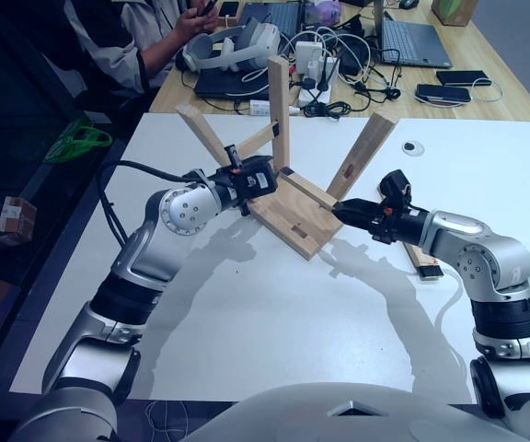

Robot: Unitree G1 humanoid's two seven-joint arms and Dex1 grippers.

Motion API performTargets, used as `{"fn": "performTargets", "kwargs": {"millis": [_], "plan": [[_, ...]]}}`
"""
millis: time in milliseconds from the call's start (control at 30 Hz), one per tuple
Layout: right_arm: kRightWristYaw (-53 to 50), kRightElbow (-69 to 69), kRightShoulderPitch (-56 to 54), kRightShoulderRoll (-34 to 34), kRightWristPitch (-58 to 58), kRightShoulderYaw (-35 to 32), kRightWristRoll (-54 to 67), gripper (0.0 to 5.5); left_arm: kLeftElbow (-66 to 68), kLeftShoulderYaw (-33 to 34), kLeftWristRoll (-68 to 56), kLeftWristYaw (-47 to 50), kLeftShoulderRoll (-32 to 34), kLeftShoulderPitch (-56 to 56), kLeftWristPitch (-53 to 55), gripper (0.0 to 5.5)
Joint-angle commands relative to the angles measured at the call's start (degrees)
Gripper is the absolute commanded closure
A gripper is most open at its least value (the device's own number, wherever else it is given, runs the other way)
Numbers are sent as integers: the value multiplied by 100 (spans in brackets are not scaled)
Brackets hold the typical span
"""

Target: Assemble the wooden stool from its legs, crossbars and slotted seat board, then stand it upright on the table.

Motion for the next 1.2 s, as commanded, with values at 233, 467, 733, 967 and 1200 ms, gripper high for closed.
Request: {"fn": "performTargets", "kwargs": {"millis": [233, 467, 733, 967, 1200], "plan": [[-172, -65, -33, -24, -69, 154, -73, 424, 482, -446, 1399, 58, 472, -111, -1641, 420], [-275, -218, 3, 75, -35, 321, 15, 424, 794, -485, 1781, 133, 301, -231, -1965, 420], [-284, -263, -4, 151, -38, 440, 43, 424, 873, -484, 1782, 6, 81, -307, -2030, 420], [-249, -237, -21, 112, -44, 468, 11, 424, 802, -288, 1430, -194, -63, -149, -1886, 485], [-368, -183, -25, 157, -215, 413, -100, 424, 845, -273, 1434, -293, -25, -73, -1913, 491]]}}
